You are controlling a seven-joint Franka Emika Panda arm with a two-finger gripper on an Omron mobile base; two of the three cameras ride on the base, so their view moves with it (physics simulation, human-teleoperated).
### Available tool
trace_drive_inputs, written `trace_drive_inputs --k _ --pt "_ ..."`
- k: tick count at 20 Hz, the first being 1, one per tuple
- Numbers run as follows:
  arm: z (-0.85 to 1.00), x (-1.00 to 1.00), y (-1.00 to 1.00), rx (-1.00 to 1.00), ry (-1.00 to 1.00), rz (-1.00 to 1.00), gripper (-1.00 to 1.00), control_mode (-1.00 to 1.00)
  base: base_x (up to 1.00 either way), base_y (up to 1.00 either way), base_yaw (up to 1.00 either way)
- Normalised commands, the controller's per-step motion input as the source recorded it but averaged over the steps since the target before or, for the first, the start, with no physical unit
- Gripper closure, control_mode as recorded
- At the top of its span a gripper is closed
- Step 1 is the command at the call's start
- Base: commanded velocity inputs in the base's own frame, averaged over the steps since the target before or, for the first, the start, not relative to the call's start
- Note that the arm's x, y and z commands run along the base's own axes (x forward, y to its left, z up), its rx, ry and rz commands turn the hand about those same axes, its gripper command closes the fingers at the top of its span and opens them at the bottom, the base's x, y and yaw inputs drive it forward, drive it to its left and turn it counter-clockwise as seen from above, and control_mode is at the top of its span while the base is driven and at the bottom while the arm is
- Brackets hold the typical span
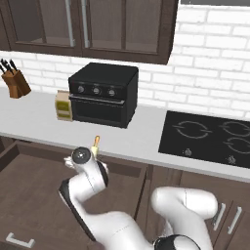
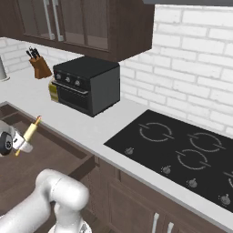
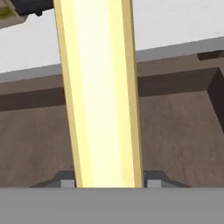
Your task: Pick the rolling pin from the drawer and place it on the counter.
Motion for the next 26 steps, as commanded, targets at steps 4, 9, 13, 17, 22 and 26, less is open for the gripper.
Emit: trace_drive_inputs --k 4,9,13,17,22,26 --pt "1.00 0.25 -0.63 0.32 0.15 -0.28 1.00 -1.00 0.00 0.00 0.00" --pt "1.00 0.12 -0.96 0.40 0.25 -0.34 1.00 -1.00 0.00 0.00 0.00" --pt "0.79 0.00 -1.00 0.25 0.10 -0.27 1.00 -1.00 0.00 0.00 0.00" --pt "0.04 0.00 -1.00 0.01 0.00 -0.19 1.00 -1.00 0.00 0.00 0.00" --pt "-0.29 0.35 -0.73 -0.07 0.00 -0.10 1.00 -1.00 0.00 0.00 0.00" --pt "-0.36 0.95 -0.51 0.00 0.04 -0.01 1.00 -1.00 0.00 0.00 0.00"
